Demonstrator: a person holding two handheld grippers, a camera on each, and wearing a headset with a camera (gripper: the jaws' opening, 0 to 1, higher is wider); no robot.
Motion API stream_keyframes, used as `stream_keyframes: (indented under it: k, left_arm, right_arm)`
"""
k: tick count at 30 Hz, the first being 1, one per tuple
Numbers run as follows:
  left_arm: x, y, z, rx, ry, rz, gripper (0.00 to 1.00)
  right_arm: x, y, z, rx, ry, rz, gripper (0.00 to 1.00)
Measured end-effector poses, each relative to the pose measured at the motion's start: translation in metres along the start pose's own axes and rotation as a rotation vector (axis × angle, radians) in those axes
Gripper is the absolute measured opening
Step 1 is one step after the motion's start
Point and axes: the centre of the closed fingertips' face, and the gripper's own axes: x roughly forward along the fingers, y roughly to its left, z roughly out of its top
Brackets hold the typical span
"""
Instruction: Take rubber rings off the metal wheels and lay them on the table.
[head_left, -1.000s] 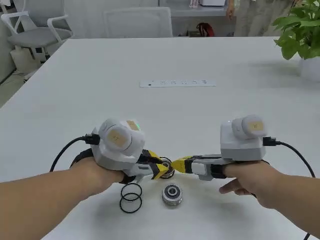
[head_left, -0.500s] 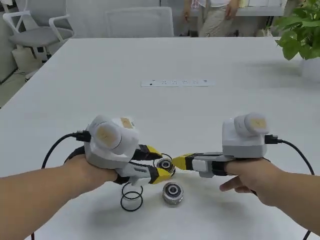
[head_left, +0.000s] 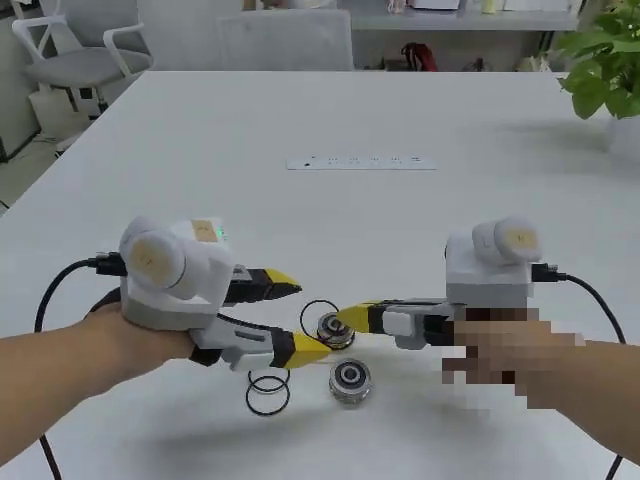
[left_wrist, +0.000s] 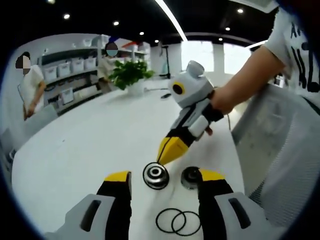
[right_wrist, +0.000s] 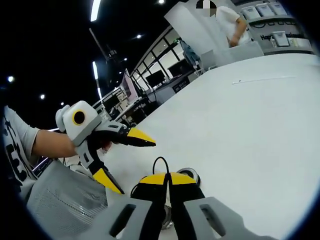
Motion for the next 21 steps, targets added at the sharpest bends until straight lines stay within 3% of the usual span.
stream_keyframes:
  k: [8, 14, 21]
  left_arm:
    - [-0.014, -0.004, -0.006, -0.023, -0.01, -0.014, 0.69]
    - [-0.025, -0.002, -0.013, -0.036, -0.003, -0.001, 0.73]
    - [-0.035, 0.002, -0.02, -0.056, 0.002, 0.023, 0.75]
  right_arm:
    - [0.009, 0.01, -0.005, -0.014, 0.035, 0.041, 0.0]
    - [0.021, 0.021, -0.009, -0.021, 0.058, 0.071, 0.0]
    - [0.034, 0.027, -0.021, -0.048, 0.095, 0.073, 0.0]
